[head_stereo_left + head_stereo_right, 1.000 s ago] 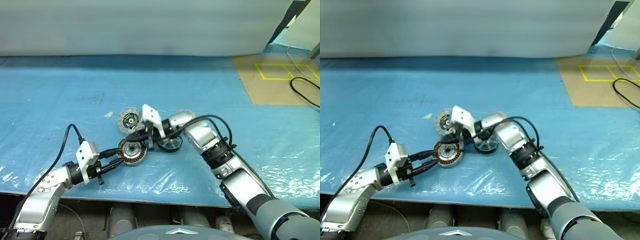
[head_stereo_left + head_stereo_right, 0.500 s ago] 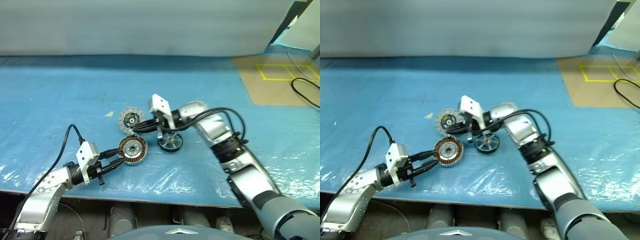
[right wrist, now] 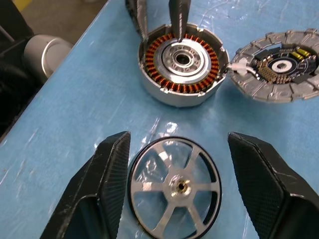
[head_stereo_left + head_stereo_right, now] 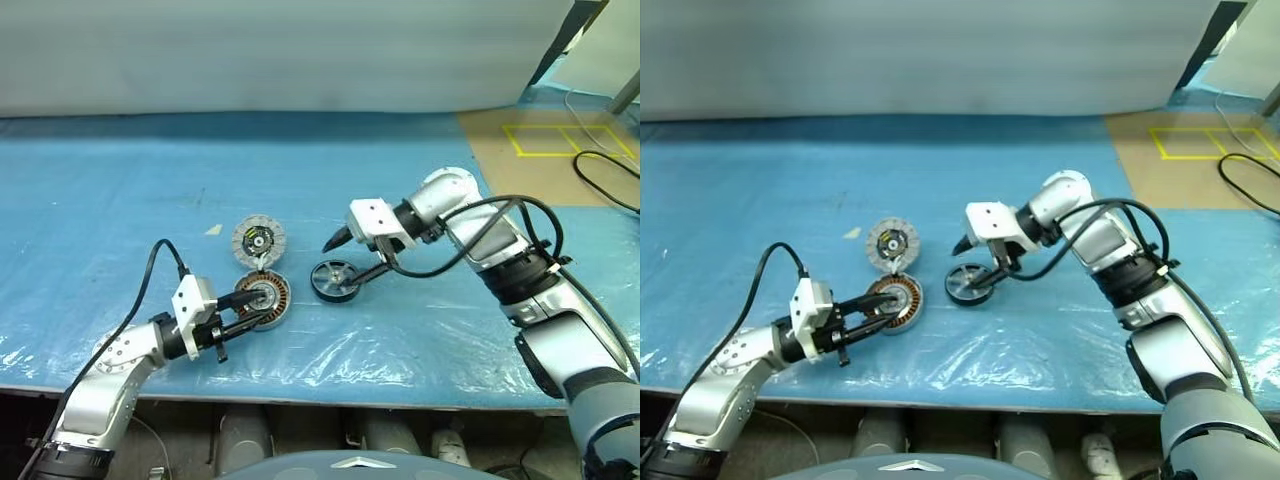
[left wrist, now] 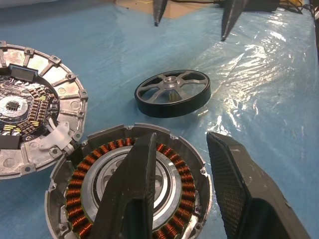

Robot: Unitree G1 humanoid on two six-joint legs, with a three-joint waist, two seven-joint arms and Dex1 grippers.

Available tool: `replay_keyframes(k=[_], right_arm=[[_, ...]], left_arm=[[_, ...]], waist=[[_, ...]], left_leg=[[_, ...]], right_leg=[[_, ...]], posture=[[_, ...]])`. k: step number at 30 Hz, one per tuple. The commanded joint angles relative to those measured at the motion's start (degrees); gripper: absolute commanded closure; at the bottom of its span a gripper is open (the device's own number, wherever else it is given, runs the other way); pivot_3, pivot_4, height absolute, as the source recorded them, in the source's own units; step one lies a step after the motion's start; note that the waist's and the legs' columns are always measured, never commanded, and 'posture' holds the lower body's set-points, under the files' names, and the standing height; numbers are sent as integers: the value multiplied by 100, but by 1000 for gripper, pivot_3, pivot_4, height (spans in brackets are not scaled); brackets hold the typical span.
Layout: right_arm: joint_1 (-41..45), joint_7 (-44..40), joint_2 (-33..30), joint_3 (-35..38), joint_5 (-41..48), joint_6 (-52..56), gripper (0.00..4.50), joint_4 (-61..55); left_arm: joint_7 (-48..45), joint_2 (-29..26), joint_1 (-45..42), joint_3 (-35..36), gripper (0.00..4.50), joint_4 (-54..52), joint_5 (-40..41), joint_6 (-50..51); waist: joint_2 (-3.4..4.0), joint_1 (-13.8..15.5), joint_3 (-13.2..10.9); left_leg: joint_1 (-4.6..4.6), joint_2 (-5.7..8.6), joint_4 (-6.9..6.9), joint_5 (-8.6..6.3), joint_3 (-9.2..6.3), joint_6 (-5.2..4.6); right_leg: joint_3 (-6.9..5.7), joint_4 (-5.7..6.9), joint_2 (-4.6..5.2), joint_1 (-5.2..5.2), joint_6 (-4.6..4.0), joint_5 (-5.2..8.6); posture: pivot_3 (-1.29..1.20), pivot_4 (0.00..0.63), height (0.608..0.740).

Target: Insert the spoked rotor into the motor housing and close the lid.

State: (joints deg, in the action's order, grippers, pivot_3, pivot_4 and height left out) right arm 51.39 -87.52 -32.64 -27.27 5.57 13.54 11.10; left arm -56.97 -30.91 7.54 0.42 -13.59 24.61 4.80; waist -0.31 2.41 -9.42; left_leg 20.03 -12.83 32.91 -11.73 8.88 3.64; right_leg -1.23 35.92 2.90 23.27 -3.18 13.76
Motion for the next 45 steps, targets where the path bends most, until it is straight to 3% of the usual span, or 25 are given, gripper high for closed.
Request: replay_keyframes(k=[1,9,20,44,45], right_arm=[[554,-219,191,139,178,848,1412,606],[823,-386,-3,-627,-369,1579,1412,888],[1042,-51,352,-1061,-805,2828,1412,707],[672,144,456,-1405,-1258,2909,1412,380],[657,131,429,-1407,-1258,2877,1594,348]], left_arm=[[7,4,110,-10,2798,-44,-33,-102],[77,82,207,-87,2798,-36,-116,-162],[39,183,72,-178,2798,151,-209,-260],[8,245,50,-344,2798,311,-344,-442],[9,245,46,-346,2798,315,-345,-447]], waist=[[0,3,0],[0,48,0],[0,26,0],[0,30,0],[0,29,0]], left_leg=[[5,1,4,0,0,0],[13,0,0,2,-4,1],[8,0,3,3,-3,6],[7,-1,3,6,-3,11],[6,-1,3,5,-3,11]], right_leg=[[0,-2,1,2,0,0],[-10,-5,3,4,-1,0],[-7,1,3,4,-1,0],[-7,3,3,4,-1,0],[-7,4,3,4,-1,0]], posture=[[0,150,740],[0,150,740],[0,150,740],[0,150,740],[0,150,740]])
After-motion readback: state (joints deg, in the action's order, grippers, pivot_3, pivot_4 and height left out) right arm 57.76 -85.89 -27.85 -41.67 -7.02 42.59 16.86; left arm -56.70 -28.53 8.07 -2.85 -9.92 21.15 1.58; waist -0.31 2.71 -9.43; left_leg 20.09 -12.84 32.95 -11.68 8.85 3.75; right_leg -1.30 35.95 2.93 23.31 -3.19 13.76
